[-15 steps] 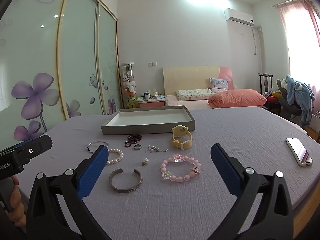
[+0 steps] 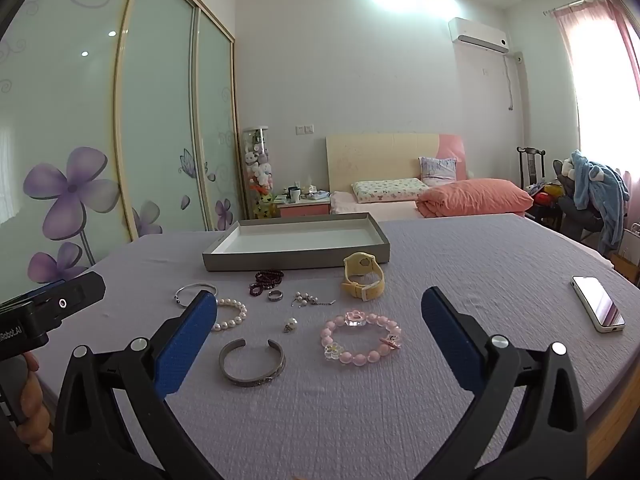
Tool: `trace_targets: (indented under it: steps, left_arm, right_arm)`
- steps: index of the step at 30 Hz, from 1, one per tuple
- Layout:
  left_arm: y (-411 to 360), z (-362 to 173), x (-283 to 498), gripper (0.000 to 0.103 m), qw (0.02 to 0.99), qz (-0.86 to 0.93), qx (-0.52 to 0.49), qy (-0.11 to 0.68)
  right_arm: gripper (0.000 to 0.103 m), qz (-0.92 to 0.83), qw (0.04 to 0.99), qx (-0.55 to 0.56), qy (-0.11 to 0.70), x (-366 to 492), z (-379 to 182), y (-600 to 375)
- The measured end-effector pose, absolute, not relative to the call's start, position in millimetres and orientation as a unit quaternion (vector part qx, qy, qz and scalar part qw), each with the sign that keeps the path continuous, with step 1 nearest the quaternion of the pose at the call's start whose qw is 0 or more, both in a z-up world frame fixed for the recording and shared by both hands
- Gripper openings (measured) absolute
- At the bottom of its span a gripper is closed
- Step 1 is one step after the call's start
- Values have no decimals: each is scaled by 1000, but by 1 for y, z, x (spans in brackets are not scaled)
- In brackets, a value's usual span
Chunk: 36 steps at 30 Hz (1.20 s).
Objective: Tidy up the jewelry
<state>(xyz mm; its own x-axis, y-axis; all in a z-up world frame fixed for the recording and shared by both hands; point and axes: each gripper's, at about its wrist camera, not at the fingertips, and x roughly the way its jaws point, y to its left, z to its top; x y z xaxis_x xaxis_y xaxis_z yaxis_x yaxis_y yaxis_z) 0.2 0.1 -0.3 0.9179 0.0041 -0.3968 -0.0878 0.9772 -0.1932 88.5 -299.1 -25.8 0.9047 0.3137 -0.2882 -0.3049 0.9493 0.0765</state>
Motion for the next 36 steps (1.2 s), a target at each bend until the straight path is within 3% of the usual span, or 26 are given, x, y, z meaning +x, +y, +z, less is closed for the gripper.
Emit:
trace_targets:
  steps: [36]
  left_arm:
    - [-1,2,1,101,973,23,-105,203]
  right_arm:
    - [102,158,976,16,150,87,-25,-298]
